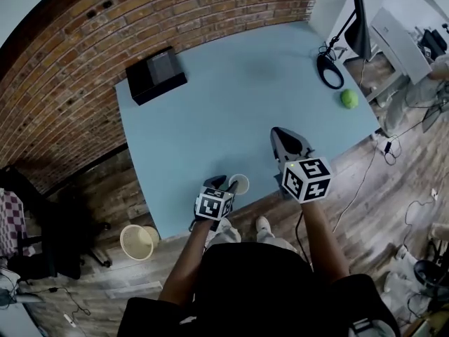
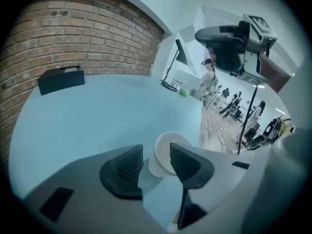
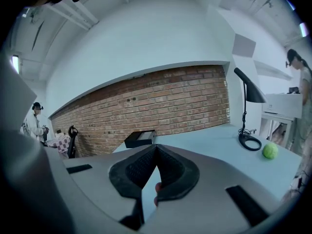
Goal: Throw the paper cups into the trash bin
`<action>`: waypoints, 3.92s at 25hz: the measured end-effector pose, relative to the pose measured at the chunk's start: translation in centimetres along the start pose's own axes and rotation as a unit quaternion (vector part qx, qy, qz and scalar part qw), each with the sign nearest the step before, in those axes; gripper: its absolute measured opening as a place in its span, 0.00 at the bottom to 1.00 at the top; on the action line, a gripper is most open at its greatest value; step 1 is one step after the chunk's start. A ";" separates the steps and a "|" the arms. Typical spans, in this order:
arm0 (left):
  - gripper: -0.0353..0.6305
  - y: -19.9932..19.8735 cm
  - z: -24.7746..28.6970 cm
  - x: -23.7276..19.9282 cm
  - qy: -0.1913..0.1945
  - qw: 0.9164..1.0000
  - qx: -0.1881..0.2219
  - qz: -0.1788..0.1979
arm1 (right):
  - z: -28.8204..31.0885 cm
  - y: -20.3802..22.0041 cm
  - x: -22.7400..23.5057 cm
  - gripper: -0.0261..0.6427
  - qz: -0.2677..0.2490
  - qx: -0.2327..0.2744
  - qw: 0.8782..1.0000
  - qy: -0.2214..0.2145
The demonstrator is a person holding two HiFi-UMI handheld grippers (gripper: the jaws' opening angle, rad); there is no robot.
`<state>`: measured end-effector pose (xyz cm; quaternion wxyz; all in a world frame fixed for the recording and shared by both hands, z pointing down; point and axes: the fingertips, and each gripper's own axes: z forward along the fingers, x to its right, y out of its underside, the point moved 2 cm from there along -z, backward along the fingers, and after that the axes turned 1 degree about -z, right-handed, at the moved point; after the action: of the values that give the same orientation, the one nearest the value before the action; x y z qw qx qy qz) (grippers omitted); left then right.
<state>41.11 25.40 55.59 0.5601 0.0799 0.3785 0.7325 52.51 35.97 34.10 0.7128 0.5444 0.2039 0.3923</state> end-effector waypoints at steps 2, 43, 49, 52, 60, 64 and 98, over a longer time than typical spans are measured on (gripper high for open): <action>0.30 0.4 0.9 -0.3 0.003 1.000 -0.021 0.010 | 0.3 0.2 0.0 0.04 0.001 -0.002 1.000 0.007; 0.11 -4.8 -5.7 3.5 -0.019 0.992 0.121 -0.015 | -1.2 -2.0 -3.1 0.04 -0.014 0.030 0.997 -0.076; 0.11 -8.6 -9.0 5.5 -0.049 0.981 0.188 -0.015 | -2.5 -2.7 -3.0 0.04 -0.025 0.037 0.993 -0.112; 0.11 -10.1 -10.5 6.7 -0.065 0.974 0.215 -0.013 | -3.1 -2.9 -2.8 0.04 -0.028 0.039 0.990 -0.129; 0.10 -11.9 -14.7 9.4 -0.120 0.949 0.288 -0.049 | -4.7 -3.2 -3.8 0.04 -0.039 0.063 0.978 -0.194; 0.10 -11.7 -16.9 10.3 -0.153 0.934 0.317 -0.064 | -5.3 -2.9 -5.2 0.04 -0.049 0.059 0.970 -0.230; 0.10 1.8 -37.0 8.7 -0.369 0.816 0.415 -0.158 | -10.0 0.5 -29.0 0.04 -0.101 0.027 0.876 -0.470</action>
<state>16.60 15.69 28.13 0.6795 0.5086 0.4190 0.3226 27.48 19.52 27.40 0.7457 0.6600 -0.0912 0.0104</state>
